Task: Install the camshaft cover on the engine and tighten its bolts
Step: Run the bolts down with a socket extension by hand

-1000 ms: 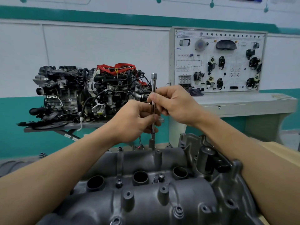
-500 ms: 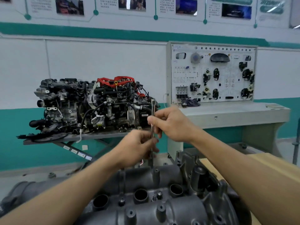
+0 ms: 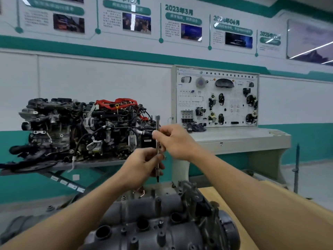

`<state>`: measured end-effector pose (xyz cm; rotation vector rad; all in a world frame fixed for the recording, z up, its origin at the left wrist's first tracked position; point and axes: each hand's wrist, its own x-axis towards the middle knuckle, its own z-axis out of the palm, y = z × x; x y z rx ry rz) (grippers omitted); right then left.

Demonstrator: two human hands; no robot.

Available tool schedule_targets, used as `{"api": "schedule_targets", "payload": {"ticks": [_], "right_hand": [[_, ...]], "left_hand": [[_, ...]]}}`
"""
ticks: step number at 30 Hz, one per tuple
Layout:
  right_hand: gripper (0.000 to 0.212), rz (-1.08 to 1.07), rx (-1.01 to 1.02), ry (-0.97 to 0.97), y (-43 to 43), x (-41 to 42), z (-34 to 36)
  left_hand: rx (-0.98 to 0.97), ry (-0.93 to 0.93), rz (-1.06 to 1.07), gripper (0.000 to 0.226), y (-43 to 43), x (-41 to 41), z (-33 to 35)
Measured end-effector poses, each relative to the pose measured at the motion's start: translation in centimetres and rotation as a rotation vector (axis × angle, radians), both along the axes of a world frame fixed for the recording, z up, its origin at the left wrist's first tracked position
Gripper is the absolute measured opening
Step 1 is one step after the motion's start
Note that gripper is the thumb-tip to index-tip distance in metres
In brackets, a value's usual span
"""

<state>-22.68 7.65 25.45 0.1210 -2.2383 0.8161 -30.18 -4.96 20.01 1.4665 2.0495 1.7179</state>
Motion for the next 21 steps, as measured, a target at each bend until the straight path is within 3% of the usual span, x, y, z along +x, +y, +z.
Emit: {"api": "schedule_targets", "payload": {"ticks": [5, 10, 14, 19, 21], "right_hand": [[0.032, -0.108, -0.467, 0.113, 3.1, 4.7, 1.3], [0.027, -0.208, -0.923, 0.083, 6.2, 11.7, -4.6], [0.028, -0.360, -0.863, 0.173, 7.4, 19.8, -8.6], [0.030, -0.412, -0.887, 0.300, 9.1, 27.7, -12.3], [0.030, -0.535, -0.921, 0.310, 9.9, 29.1, -15.1]], "left_hand": [[-0.046, -0.266, -0.165, 0.031, 0.8, 3.6, 2.4], [-0.194, -0.655, -0.315, 0.022, 5.8, 12.2, 1.5], [-0.317, -0.730, -0.445, 0.019, 8.4, 20.6, -2.0], [-0.217, -0.713, -0.433, 0.030, 11.3, 27.8, -8.7], [-0.204, -0.668, -0.405, 0.035, 12.6, 29.9, -11.7]]}}
